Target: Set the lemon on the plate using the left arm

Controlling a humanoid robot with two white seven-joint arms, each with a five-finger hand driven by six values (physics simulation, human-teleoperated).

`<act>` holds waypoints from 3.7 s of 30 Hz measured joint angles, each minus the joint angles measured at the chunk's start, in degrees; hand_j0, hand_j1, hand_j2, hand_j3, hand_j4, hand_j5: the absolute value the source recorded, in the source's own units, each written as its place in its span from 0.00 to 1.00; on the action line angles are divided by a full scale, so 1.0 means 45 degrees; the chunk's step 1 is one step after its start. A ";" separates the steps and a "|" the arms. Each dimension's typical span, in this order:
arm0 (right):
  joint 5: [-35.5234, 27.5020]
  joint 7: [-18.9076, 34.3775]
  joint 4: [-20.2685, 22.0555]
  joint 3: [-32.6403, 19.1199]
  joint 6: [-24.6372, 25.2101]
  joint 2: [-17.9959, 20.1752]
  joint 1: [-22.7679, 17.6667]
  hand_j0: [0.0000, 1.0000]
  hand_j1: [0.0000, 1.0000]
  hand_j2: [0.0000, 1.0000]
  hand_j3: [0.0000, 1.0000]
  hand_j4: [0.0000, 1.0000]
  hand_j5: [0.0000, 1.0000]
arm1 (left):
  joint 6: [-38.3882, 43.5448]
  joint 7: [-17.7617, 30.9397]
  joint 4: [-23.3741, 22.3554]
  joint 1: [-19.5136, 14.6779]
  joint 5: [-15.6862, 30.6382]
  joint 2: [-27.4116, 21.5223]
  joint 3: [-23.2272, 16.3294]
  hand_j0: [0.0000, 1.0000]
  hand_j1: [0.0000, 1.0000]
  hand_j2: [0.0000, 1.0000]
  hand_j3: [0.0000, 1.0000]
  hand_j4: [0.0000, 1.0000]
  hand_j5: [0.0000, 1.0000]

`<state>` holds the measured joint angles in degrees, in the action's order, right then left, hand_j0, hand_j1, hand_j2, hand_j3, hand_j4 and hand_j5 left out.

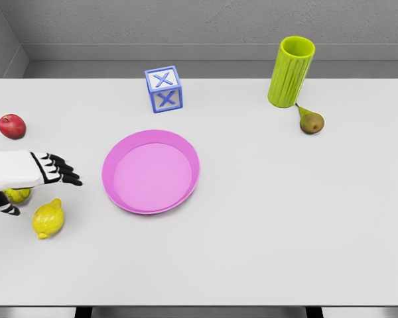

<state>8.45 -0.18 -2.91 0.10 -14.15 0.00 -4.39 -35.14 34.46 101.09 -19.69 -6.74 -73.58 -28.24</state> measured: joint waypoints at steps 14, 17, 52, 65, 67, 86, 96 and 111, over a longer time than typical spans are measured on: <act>0.0000 0.0000 0.0002 0.0000 0.0000 0.0000 0.0000 1.00 1.00 1.00 1.00 1.00 1.00 | 0.0003 0.0012 0.0170 0.0488 -0.1354 0.0362 -0.0022 1.00 1.00 1.00 1.00 1.00 1.00; 0.0000 0.0000 0.0001 0.0000 -0.0003 0.0000 0.0000 1.00 1.00 1.00 1.00 1.00 1.00 | 0.0004 0.0006 0.0160 0.0508 -0.1407 0.0407 -0.0019 1.00 1.00 1.00 1.00 1.00 1.00; 0.0000 0.0000 -0.0001 0.0000 -0.0001 0.0000 0.0000 1.00 1.00 1.00 1.00 1.00 1.00 | 0.0005 -0.0096 -0.0030 0.0996 -0.2541 0.1067 0.0276 1.00 1.00 1.00 1.00 1.00 1.00; 0.0000 0.0000 0.0002 0.0000 -0.0001 0.0000 0.0000 1.00 1.00 1.00 1.00 1.00 1.00 | 0.0005 -0.0096 -0.0285 0.1094 -0.2825 0.1356 0.0277 1.00 1.00 1.00 1.00 1.00 1.00; 0.0000 0.0000 0.0001 0.0000 -0.0001 0.0000 0.0000 1.00 1.00 1.00 1.00 1.00 1.00 | 0.0005 -0.0096 -0.0291 0.1094 -0.2832 0.1363 0.0280 1.00 1.00 1.00 1.00 1.00 1.00; 0.0000 0.0000 0.0002 0.0000 -0.0001 0.0000 0.0000 1.00 1.00 1.00 1.00 1.00 1.00 | 0.0005 -0.0096 -0.0297 0.1289 -0.3092 0.1427 0.0296 0.94 0.94 0.94 0.94 0.94 0.94; 0.0000 0.0000 0.0000 0.0000 0.0000 0.0000 0.0000 1.00 1.00 1.00 1.00 1.00 1.00 | 0.0003 -0.0093 -0.0331 0.1445 -0.3238 0.1491 0.0297 0.70 0.70 0.70 0.70 0.70 0.70; 0.0000 0.0000 -0.0001 0.0000 -0.0003 0.0000 0.0000 1.00 1.00 1.00 1.00 1.00 1.00 | 0.0071 -0.0154 -0.0348 0.1464 -0.3433 0.1660 0.0322 0.45 0.45 0.45 0.45 0.45 0.45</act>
<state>8.45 -0.18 -2.92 0.10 -14.16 0.00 -4.39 -34.82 33.77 99.52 -13.10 -22.18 -66.11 -26.79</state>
